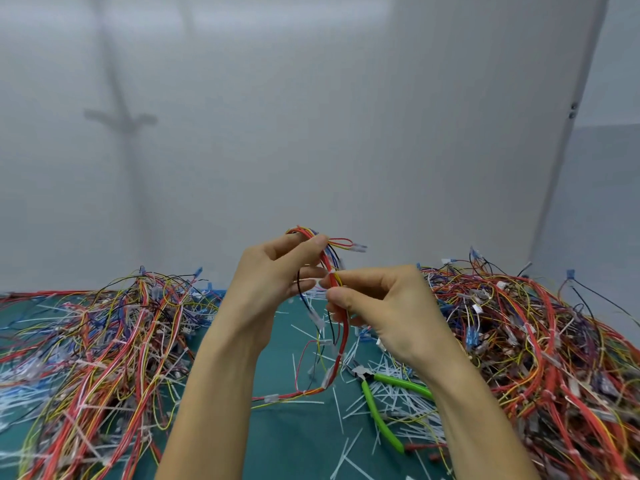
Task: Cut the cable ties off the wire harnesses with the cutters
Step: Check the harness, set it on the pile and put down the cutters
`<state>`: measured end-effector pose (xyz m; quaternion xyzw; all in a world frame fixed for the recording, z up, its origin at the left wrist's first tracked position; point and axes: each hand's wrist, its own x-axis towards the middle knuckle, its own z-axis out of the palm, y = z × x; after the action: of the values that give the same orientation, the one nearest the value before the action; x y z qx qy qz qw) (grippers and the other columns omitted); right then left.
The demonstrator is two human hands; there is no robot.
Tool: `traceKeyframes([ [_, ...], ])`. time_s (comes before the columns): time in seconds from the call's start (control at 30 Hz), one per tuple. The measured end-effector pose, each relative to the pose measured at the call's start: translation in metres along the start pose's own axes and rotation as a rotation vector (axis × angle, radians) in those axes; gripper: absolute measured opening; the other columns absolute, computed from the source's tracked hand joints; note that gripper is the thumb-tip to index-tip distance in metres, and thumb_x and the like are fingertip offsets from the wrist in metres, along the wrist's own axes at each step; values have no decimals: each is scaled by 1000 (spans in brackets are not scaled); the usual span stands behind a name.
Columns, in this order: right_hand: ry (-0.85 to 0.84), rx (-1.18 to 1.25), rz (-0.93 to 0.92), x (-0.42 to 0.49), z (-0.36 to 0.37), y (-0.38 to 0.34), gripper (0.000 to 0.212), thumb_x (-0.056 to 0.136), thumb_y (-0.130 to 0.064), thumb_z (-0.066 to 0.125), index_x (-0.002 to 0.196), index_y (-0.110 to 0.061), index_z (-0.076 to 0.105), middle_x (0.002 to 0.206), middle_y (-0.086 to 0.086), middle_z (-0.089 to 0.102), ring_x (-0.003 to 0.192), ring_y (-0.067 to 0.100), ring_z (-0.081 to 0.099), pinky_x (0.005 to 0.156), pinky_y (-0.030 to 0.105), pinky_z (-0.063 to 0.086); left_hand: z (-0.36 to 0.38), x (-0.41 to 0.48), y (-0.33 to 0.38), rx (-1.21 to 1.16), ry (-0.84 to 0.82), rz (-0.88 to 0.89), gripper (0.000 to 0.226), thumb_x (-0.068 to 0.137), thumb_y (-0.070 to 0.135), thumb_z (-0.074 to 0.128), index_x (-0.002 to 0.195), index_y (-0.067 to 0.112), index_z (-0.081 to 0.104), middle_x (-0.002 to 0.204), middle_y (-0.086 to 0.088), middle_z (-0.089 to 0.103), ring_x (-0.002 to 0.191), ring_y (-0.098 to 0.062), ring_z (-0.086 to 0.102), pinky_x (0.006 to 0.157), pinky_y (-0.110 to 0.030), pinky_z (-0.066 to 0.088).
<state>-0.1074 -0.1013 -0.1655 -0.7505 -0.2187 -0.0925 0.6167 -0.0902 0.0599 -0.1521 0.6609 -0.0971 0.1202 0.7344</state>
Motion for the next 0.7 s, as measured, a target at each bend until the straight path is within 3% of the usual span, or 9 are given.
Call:
traceKeyframes([
  [0.07,-2,-16,-27,0,0,0,17,87,-16,73,89,-32,77,75,-3,76,73,12,73,64,20,56,-1,1,-1,-58,-56,-14,50,65,33,79,109,11,70,81,3,71,75,-13,70,73,-24,57],
  [0.13,4,-7,-28,1,0,0,15,87,-17,73,90,-32,74,76,-4,77,76,12,73,65,21,57,0,2,-1,-188,-74,-21,57,59,23,81,112,7,67,85,0,73,76,-15,72,71,-23,58],
  [0.3,-11,81,41,3,2,2,39,81,-11,79,110,-22,55,87,3,76,82,16,71,77,29,58,5,5,-1,-497,55,-31,11,65,8,76,74,14,77,78,-1,74,69,-12,72,64,-19,57],
  [0.37,-67,37,93,2,1,3,47,79,-11,81,114,-23,53,100,-1,70,85,11,71,78,25,57,6,5,1,-610,121,-33,11,70,4,73,65,14,76,74,0,74,66,-10,71,62,-17,56],
  [0.43,-172,-76,150,0,-1,4,43,80,-14,80,115,-23,56,107,-5,67,89,15,71,79,28,59,6,6,2,-697,186,-31,10,76,0,69,73,8,73,73,-2,73,66,-10,72,61,-17,56],
  [0.5,-263,-128,173,-1,-1,4,24,85,-12,76,107,-17,68,103,1,73,90,18,72,79,31,60,7,5,4,-732,208,-21,9,79,-2,67,83,5,69,74,-4,73,69,-11,72,62,-17,56],
  [0.57,-252,-59,184,-1,1,5,12,87,-7,72,98,-11,73,93,7,77,86,18,74,80,31,60,8,4,5,-747,215,-16,10,81,-4,65,85,5,67,75,-3,73,71,-11,72,63,-17,56],
  [0.7,-154,61,120,0,0,4,16,91,-3,65,104,-8,74,81,7,77,72,15,72,75,29,59,5,3,8,-744,132,-37,13,73,2,69,85,3,64,75,-6,72,76,-17,74,67,-23,59],
])
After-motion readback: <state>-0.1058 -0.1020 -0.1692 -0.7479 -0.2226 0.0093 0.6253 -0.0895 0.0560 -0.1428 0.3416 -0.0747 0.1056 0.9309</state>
